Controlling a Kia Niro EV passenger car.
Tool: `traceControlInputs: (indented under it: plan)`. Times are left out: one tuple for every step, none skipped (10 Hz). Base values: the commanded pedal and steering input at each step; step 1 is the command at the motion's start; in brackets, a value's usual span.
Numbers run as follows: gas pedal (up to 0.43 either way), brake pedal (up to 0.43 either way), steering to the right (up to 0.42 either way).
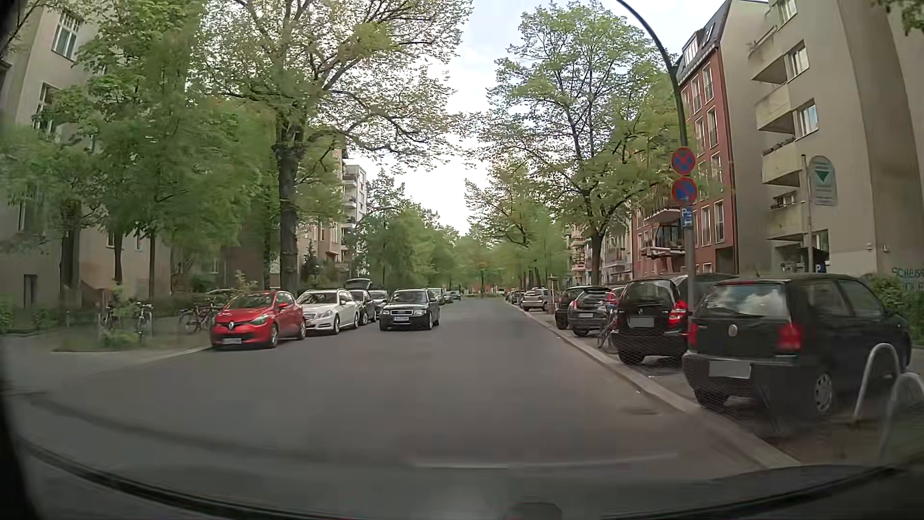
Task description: Follow the waypoints while adhering to traffic rules and regulations
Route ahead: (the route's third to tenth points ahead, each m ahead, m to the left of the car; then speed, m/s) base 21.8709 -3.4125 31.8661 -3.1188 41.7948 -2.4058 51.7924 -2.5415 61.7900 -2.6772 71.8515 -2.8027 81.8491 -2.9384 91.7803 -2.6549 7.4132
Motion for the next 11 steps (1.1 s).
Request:
traceControlInputs:
  plan:
    - [0.331,0.018,0.004]
    - [0.331,0.018,0.003]
    - [0.331,0.018,0.003]
    - [0.331,0.018,0.001]
    - [0.331,0.018,-0.001]
    - [0.331,0.018,-0.001]
    - [0.331,0.018,-0.001]
    - [0.331,0.018,-0.001]
    - [0.331,0.018,-0.001]
    - [0.331,0.018,-0.001]
    - [0.331,0.018,-0.002]
